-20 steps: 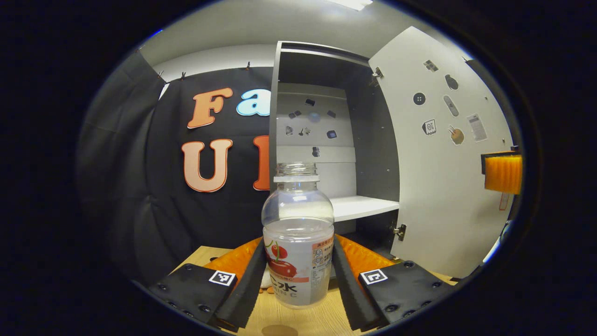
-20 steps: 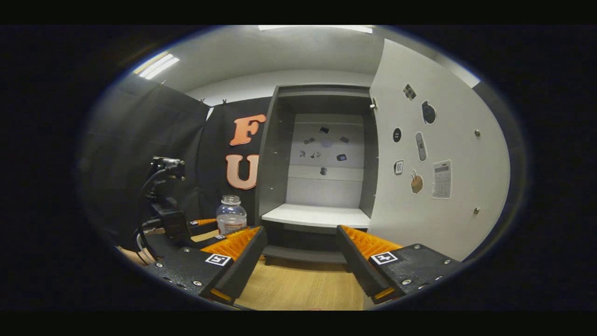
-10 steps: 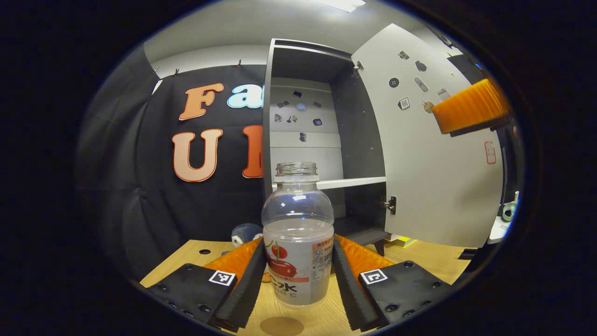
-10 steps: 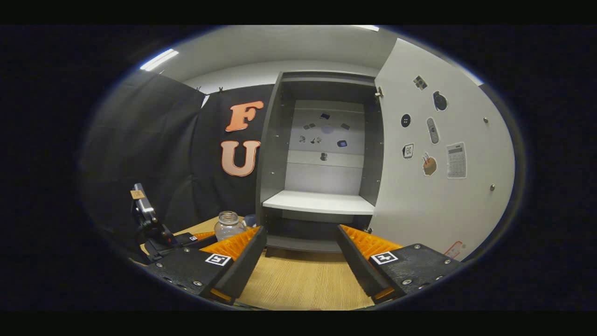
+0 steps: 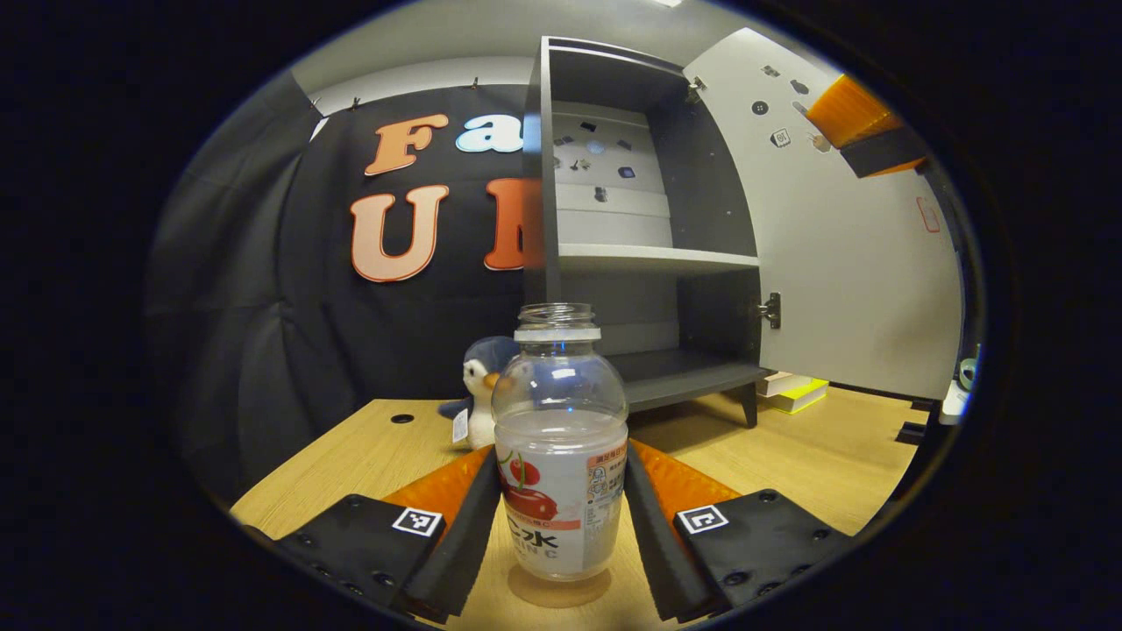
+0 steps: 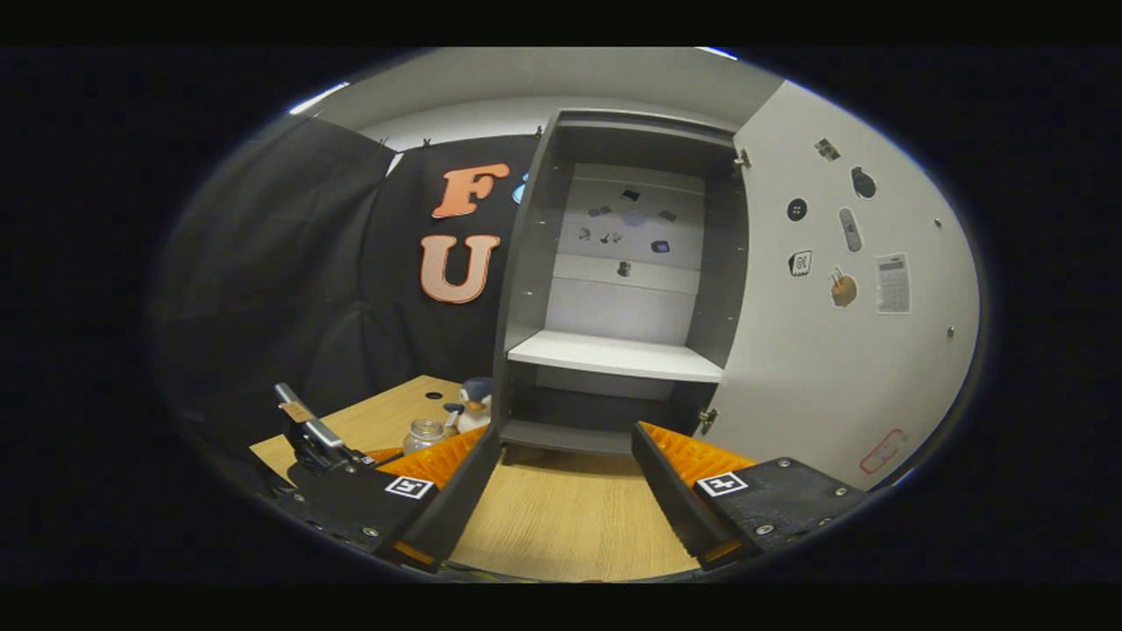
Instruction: Open the cabinet door with the right hand, grasp the bottle in the cabinet with the left hand and place it on the coaster, then close the cabinet door with the right hand.
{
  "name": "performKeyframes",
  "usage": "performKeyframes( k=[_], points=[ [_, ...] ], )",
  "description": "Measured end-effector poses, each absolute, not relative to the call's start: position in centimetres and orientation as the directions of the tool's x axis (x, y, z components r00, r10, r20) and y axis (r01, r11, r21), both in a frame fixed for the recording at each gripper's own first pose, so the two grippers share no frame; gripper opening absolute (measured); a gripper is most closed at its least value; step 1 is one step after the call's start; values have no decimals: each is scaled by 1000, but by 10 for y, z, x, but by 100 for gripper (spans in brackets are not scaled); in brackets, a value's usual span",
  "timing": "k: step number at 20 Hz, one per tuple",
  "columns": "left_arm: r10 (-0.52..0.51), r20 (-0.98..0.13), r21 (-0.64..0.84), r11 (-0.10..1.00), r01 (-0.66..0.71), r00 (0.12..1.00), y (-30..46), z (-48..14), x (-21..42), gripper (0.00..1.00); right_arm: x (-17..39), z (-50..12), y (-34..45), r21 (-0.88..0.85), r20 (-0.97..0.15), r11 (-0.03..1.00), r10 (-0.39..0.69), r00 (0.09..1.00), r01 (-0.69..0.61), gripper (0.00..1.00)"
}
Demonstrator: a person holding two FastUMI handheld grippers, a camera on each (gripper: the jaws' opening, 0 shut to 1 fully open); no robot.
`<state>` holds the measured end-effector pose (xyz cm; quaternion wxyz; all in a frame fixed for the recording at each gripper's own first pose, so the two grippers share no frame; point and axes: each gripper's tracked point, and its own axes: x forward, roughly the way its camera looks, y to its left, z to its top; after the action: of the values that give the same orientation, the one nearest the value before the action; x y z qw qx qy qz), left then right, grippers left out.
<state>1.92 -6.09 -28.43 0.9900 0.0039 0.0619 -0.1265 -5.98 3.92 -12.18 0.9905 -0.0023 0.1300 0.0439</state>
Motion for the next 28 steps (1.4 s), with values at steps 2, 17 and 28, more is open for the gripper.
performKeyframes(
  k=[2,17,28],
  points=[
    [-249,-122,-7,968,250,961,-59,-294,20,82,-57,-129,42,17,-285,996,89,954,-87,93],
    [-238,-150,-15,971,239,960,-60,-331,15,83,-55,-146,40,-25,-337,996,71,939,-84,94],
    [-233,-178,-33,972,231,956,-57,-328,21,89,-60,-144,50,-27,-337,995,84,938,-99,93]
  ],
)
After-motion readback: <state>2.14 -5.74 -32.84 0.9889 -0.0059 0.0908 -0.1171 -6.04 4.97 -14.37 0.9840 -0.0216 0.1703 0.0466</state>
